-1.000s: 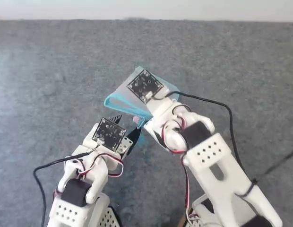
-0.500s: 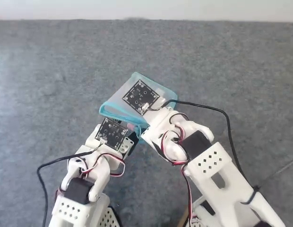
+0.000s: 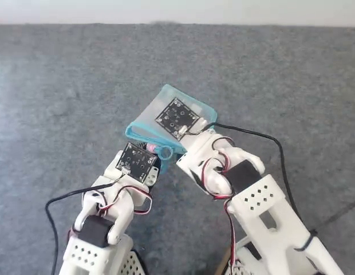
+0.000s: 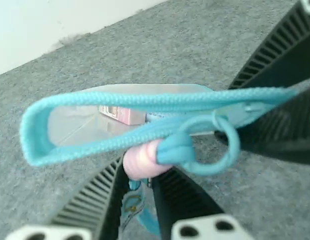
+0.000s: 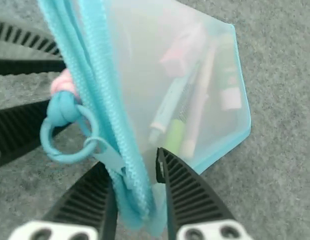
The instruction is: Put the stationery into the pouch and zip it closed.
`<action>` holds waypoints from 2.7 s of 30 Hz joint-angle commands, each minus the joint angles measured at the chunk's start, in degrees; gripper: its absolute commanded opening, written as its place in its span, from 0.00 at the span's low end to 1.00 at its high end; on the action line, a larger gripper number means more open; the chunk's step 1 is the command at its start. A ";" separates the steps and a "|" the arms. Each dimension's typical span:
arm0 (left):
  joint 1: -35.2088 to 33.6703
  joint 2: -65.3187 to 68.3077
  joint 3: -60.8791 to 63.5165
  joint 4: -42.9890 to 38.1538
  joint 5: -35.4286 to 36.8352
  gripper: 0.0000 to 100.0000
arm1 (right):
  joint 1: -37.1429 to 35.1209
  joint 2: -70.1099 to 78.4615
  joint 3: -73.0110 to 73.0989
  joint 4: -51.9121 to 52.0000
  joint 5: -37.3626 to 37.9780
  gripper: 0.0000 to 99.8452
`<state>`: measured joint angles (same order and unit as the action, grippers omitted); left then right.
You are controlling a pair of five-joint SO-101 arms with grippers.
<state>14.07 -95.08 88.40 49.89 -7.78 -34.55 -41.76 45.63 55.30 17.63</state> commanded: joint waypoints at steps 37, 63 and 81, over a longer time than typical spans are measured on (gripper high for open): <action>-25.58 0.18 -4.00 -2.73 3.16 0.01 | 11.91 -0.31 4.57 -4.09 5.54 0.01; -25.85 0.18 -2.95 -2.73 3.43 0.01 | 21.93 20.62 -0.88 -10.95 5.63 0.01; -16.79 0.18 -0.84 -1.85 1.23 0.17 | 21.58 20.44 -0.88 -10.42 1.85 0.14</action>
<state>-2.90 -95.08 88.40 49.36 -6.20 -14.59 -21.36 46.15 45.01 20.79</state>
